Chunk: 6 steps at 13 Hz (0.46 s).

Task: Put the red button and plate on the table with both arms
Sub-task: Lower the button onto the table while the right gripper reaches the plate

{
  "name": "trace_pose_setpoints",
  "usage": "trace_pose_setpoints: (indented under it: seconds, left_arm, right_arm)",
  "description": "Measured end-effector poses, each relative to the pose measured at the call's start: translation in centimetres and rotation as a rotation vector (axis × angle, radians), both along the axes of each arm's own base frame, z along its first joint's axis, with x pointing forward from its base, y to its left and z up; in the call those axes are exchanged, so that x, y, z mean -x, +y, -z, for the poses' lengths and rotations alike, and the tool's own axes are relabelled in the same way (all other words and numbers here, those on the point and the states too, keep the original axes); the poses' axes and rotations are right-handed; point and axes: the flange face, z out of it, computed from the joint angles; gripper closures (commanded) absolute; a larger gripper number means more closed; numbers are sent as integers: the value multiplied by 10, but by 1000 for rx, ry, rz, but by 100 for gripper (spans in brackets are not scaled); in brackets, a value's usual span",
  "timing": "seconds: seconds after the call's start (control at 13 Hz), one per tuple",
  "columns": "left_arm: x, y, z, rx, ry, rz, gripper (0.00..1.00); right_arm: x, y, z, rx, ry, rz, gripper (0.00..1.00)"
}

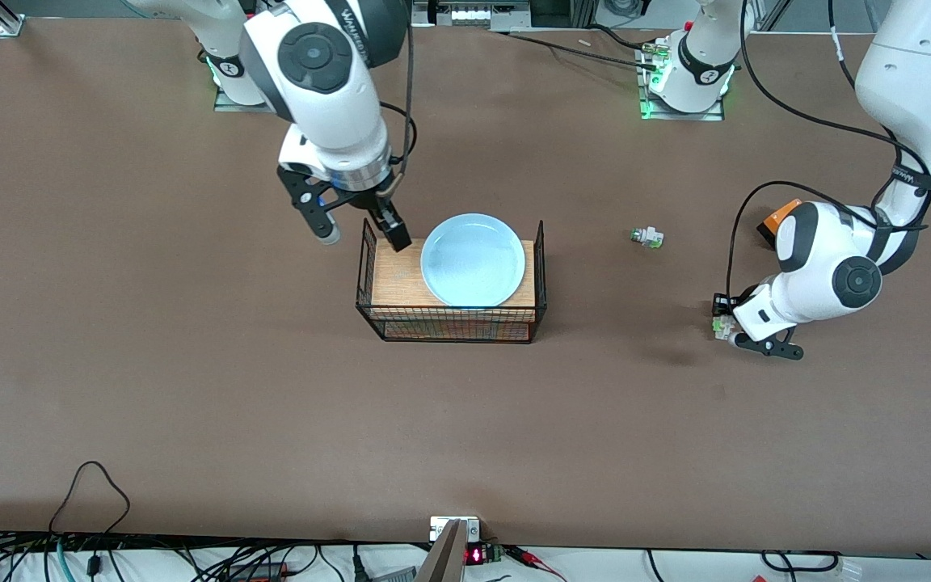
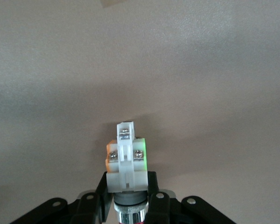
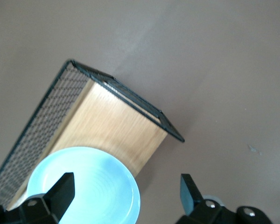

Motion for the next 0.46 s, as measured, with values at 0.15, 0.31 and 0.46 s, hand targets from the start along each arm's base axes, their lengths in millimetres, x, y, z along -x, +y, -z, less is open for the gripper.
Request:
trace_pose_setpoints:
  seconds: [0.15,0.31,0.46]
  left_arm:
    - [0,0,1,0,1,0,0]
    - [0,2,2,-1,6,0,0]
    - [-9,3,-16,-11,27,2,0]
  right_arm:
    - [6,15,8,-1,-9,18,0]
    - [6,30,13,-38,-56,77,0]
    - [7,44,21,-68,-85,146,0]
